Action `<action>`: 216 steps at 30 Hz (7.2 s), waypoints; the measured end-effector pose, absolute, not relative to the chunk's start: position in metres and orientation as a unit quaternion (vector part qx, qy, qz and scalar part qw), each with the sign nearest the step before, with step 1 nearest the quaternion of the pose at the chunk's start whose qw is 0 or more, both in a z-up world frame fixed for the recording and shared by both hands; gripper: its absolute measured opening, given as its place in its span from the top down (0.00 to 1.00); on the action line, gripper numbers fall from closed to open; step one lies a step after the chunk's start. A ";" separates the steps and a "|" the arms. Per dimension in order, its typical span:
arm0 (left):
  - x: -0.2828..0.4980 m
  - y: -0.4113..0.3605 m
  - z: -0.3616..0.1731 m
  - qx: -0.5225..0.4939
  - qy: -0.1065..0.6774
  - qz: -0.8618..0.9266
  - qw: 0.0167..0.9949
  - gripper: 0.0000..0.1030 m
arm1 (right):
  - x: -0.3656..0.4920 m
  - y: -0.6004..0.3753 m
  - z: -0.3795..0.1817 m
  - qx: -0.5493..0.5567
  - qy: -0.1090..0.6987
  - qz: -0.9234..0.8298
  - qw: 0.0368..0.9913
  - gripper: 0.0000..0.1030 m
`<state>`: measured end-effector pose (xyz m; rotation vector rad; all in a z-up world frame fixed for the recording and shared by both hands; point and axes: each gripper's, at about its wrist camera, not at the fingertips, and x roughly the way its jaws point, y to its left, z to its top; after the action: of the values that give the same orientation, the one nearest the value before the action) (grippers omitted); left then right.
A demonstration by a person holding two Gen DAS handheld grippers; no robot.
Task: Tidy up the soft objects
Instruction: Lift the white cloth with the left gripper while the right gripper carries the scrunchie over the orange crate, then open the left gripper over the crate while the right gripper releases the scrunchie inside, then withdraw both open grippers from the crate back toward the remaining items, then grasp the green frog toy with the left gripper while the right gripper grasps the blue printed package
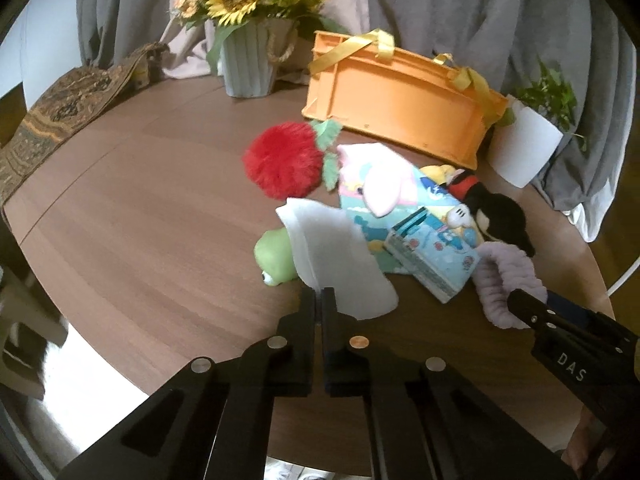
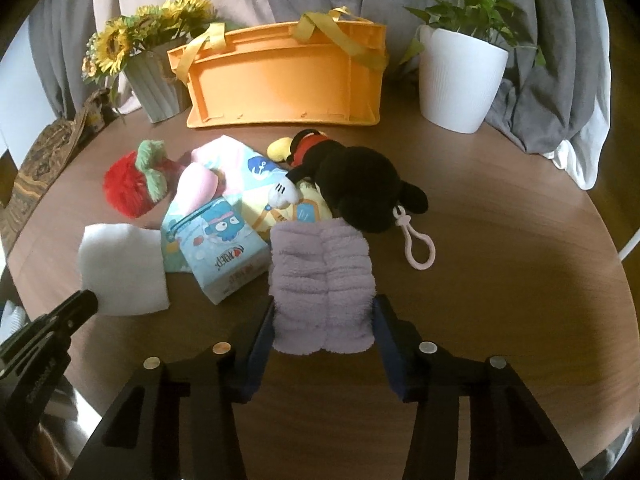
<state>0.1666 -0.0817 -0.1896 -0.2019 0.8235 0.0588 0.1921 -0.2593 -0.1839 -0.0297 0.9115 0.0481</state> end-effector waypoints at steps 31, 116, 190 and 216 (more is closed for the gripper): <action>0.170 -0.099 -0.094 -0.076 0.286 -0.029 0.955 0.96 | 0.179 -0.274 -0.102 0.015 0.332 0.069 0.941 0.75; 0.485 -0.079 -0.060 0.008 0.238 -0.191 0.952 0.95 | 0.441 -0.219 -0.045 0.069 0.243 -0.001 0.967 0.71; 0.215 -0.053 -0.085 0.017 0.338 -0.041 0.940 0.37 | 0.224 -0.201 -0.092 0.027 0.341 0.098 0.935 0.34; 0.206 -0.081 -0.165 0.065 0.425 -0.030 0.902 0.32 | 0.241 -0.196 -0.168 -0.073 0.447 0.181 0.873 0.34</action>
<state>0.2059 -0.0815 -0.1646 0.1337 0.8785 -0.0628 0.2406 -0.1964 -0.1681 -0.1515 0.9349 0.3787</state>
